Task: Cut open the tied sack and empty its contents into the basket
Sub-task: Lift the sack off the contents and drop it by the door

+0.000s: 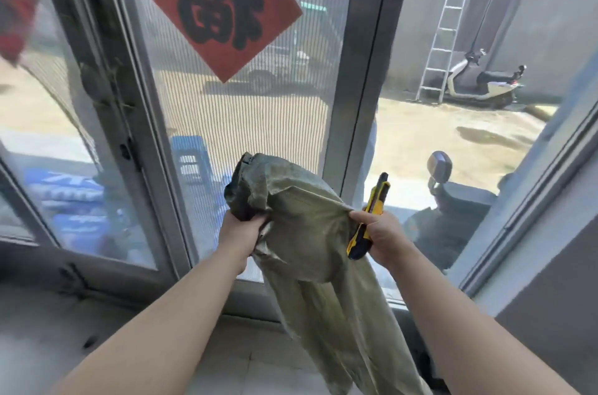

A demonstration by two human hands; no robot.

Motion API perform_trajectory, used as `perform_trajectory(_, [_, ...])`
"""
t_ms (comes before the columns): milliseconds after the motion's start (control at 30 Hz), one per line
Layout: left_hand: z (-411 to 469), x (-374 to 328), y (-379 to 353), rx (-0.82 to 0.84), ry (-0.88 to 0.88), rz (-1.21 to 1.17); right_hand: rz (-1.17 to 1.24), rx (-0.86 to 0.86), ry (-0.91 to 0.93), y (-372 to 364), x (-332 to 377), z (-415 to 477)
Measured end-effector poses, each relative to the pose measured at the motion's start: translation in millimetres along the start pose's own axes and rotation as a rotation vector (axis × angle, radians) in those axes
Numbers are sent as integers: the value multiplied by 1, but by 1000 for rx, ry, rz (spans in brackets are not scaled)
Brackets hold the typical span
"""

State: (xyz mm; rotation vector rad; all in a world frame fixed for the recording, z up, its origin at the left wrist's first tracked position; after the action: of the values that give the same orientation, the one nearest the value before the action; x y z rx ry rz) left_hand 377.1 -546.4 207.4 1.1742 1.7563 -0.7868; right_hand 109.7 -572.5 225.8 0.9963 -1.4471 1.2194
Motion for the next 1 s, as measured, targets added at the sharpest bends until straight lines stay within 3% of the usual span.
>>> perform_trajectory(167, [2, 6, 73, -200, -35, -99, -28, 157, -89, -79, -29, 9])
perform_trajectory(400, [-6, 50, 183, -508, 52, -265, -111, 465, -151, -186, -67, 4])
perform_trajectory(767, [-104, 119, 331, -942, 113, -495, -244, 915, -177, -351, -138, -81])
perform_trajectory(1000, [-129, 157, 439, -1029, 126, -606, -328, 1026, -178, -468, -190, -150])
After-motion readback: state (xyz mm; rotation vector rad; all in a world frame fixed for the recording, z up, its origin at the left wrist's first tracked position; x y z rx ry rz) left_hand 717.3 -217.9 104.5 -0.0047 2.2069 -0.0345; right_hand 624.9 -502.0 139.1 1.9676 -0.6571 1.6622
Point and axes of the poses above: each hand's wrist, its own z-axis towards the middle knuckle, its own y-axis out of the back of the hand, x = y × z, the point moved 6 cm from there along z, towards the middle knuckle, and after that the axes turned 14 degrees about y, right-handed, at the moved point
